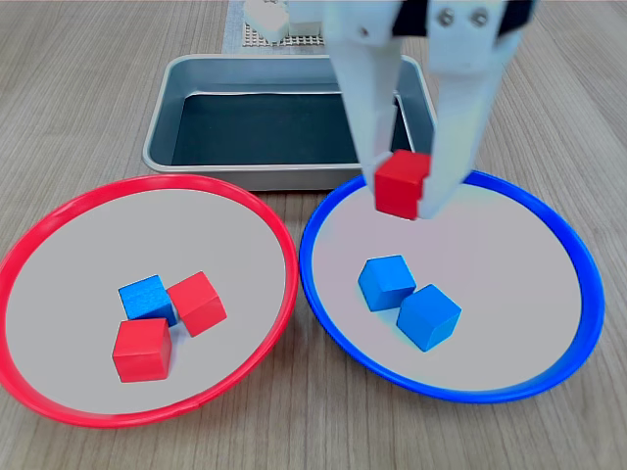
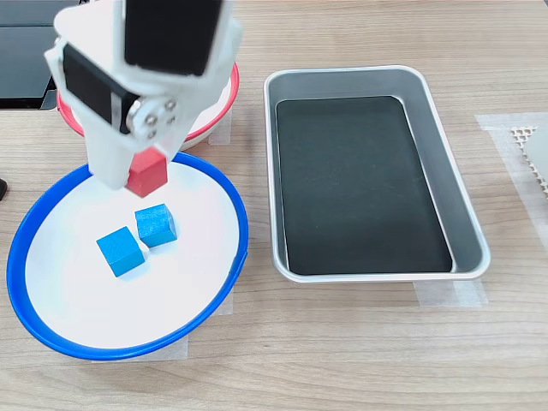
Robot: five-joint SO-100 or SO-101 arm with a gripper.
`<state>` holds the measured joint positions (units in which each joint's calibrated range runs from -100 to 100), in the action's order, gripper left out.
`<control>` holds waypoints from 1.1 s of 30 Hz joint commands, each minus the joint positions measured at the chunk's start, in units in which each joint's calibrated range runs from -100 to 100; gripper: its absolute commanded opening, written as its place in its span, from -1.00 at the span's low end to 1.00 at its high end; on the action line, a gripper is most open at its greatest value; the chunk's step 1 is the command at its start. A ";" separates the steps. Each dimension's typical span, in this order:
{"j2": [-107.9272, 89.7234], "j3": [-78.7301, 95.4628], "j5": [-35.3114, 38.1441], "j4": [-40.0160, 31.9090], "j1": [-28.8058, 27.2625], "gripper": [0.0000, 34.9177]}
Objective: Relocate any misplaced blocks to their matching dishes.
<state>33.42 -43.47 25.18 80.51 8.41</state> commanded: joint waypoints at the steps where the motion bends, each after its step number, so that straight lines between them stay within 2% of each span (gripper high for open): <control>1: -6.60 1.55 5.08 2.57 -6.20 -0.98; 5: -7.36 3.18 11.18 3.48 -14.10 -0.98; 10: -6.68 5.55 12.60 -0.15 -17.21 -0.98; 15: -4.12 8.19 7.03 -6.59 -17.40 -0.98; 26: 5.43 2.27 -3.91 -8.41 -17.58 -0.98; 33: 8.33 -0.55 -5.86 -12.61 -17.02 -0.98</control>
<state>42.37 -41.56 19.76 69.66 -9.20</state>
